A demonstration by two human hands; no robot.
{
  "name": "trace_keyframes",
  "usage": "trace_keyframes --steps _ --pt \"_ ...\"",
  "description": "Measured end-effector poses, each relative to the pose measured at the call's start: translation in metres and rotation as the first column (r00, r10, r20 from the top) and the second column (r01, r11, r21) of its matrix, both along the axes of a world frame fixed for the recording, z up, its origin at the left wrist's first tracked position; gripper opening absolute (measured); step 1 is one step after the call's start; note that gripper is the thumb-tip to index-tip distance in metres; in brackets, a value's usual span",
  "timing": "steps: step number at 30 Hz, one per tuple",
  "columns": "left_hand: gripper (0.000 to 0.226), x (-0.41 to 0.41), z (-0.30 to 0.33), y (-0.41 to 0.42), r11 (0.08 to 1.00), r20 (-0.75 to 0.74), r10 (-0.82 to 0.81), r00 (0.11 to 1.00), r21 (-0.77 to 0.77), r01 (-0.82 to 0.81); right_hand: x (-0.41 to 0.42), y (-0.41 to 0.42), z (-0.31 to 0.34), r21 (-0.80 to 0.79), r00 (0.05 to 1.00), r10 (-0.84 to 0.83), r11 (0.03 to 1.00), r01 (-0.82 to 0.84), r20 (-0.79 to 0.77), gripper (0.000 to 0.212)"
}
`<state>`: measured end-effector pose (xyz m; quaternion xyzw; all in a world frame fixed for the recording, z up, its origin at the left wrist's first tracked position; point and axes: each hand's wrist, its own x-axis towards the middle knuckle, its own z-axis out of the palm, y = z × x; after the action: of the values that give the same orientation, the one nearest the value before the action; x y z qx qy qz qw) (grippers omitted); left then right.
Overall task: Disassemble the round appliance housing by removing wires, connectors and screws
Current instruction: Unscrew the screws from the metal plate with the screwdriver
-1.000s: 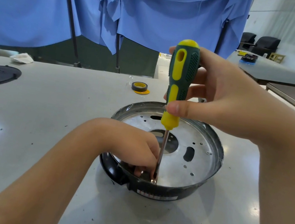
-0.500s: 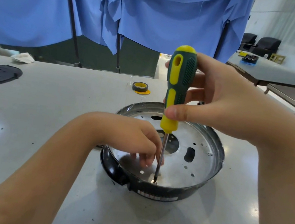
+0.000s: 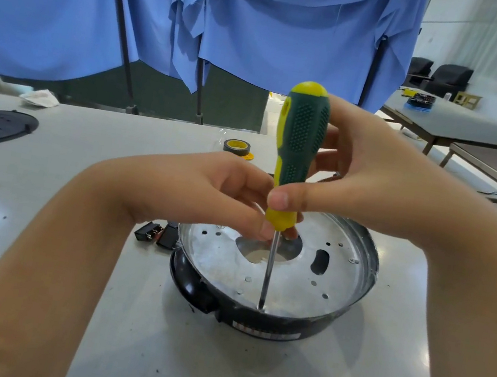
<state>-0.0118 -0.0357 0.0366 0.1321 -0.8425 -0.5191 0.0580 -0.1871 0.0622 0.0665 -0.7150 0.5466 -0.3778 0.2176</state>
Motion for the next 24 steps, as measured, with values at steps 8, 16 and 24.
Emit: trace_keyframes --steps 8,16,24 --pt "0.032 -0.006 -0.006 -0.003 0.994 -0.119 0.09 0.989 0.067 -0.083 -0.009 0.004 -0.001 0.075 0.968 0.182 0.977 -0.197 0.17 0.068" --pt "0.047 -0.025 -0.01 0.007 0.971 -0.123 0.219 0.968 -0.073 -0.229 -0.003 0.001 0.0 -0.018 0.997 0.006 1.0 -0.004 0.081 0.046" --pt "0.032 -0.01 -0.007 0.0 0.992 -0.146 0.079 0.986 0.111 -0.064 -0.01 0.007 0.003 -0.002 0.978 0.094 0.995 -0.095 0.185 0.059"
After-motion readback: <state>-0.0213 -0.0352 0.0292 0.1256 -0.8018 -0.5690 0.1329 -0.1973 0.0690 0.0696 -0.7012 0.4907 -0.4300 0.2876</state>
